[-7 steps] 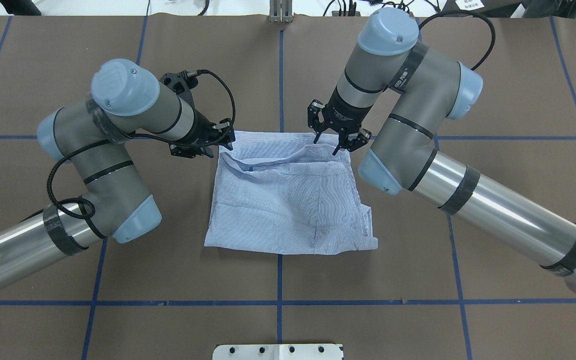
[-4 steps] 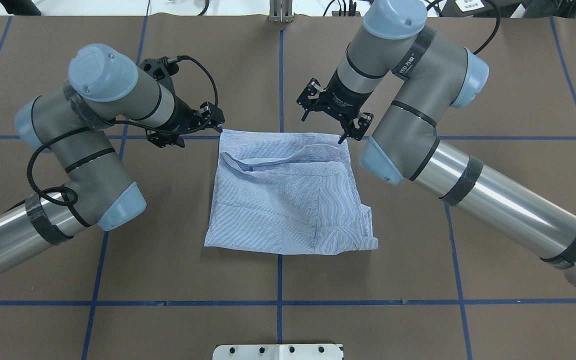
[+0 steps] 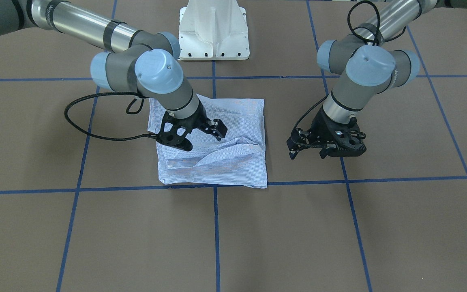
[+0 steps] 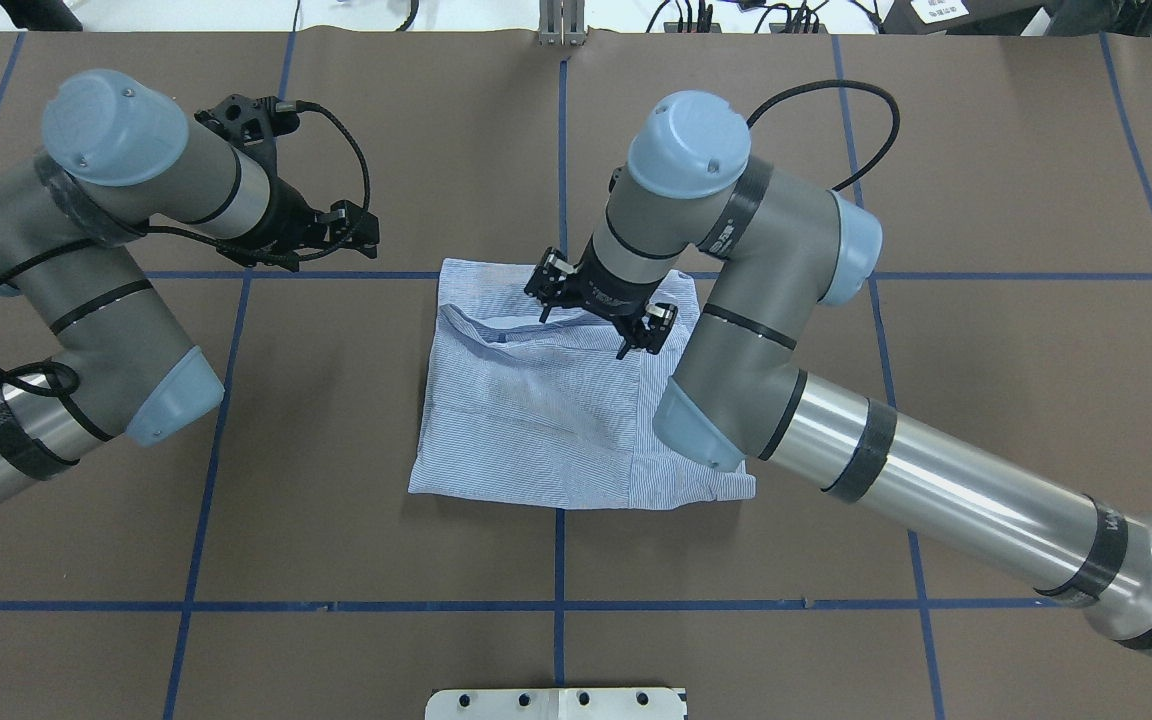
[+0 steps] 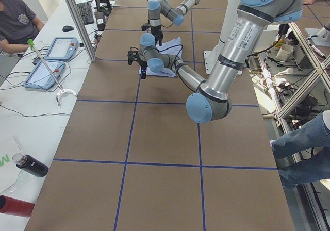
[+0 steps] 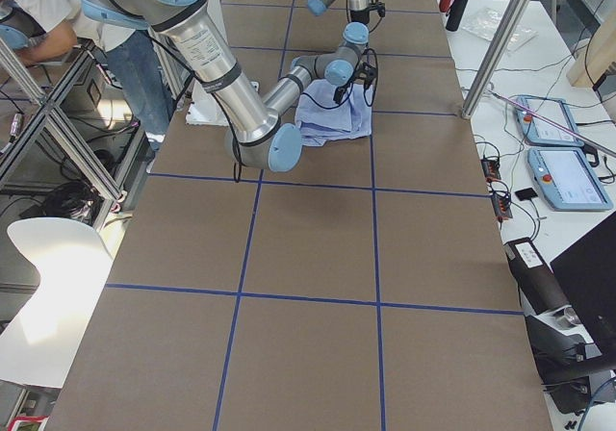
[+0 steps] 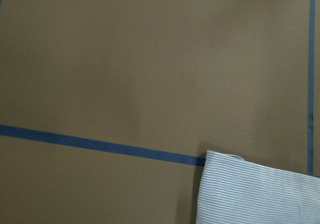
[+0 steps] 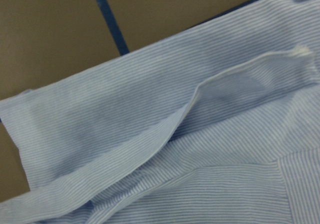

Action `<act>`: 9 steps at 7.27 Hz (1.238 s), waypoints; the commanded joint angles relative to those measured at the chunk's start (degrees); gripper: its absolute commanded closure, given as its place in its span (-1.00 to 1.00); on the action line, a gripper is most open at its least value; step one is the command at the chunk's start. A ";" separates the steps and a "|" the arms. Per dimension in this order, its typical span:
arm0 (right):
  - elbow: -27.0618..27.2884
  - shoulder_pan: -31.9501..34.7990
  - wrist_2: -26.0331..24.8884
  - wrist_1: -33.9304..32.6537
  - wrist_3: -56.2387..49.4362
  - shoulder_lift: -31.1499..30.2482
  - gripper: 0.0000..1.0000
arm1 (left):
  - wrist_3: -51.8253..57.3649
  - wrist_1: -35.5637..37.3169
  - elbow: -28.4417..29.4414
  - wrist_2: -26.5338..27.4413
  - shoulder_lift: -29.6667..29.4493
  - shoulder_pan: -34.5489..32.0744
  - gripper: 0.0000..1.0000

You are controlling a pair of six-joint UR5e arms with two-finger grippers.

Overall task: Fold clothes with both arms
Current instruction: 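Press down the folded shirt with the right gripper while the left arm withdraws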

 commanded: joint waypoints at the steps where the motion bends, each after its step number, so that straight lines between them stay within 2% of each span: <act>1: -1.53 -3.26 -6.23 -0.47 -7.41 1.47 -1.00 | 1.78 0.03 -0.05 -2.13 0.77 -1.73 -0.98; 3: -11.42 -3.27 -7.04 -0.21 -10.87 7.51 -1.00 | 1.78 0.47 -1.01 -2.22 0.94 -2.69 -0.98; 6: -17.08 -1.78 -10.01 -0.12 -17.45 10.25 -1.00 | 1.78 1.70 -3.03 -5.47 3.23 -4.54 -0.98; 7: -20.58 -0.73 -13.59 0.49 -19.73 12.44 -1.00 | 1.78 1.70 -3.12 -5.48 3.23 -4.54 -0.98; 8: -24.27 -0.28 -17.02 4.67 -20.36 14.29 -1.00 | 1.78 3.01 -4.08 -5.48 3.23 -4.72 -0.98; 9: -25.09 0.68 -17.23 6.54 -20.46 15.53 -1.00 | 1.69 4.33 -4.70 -5.48 3.23 -4.98 -0.98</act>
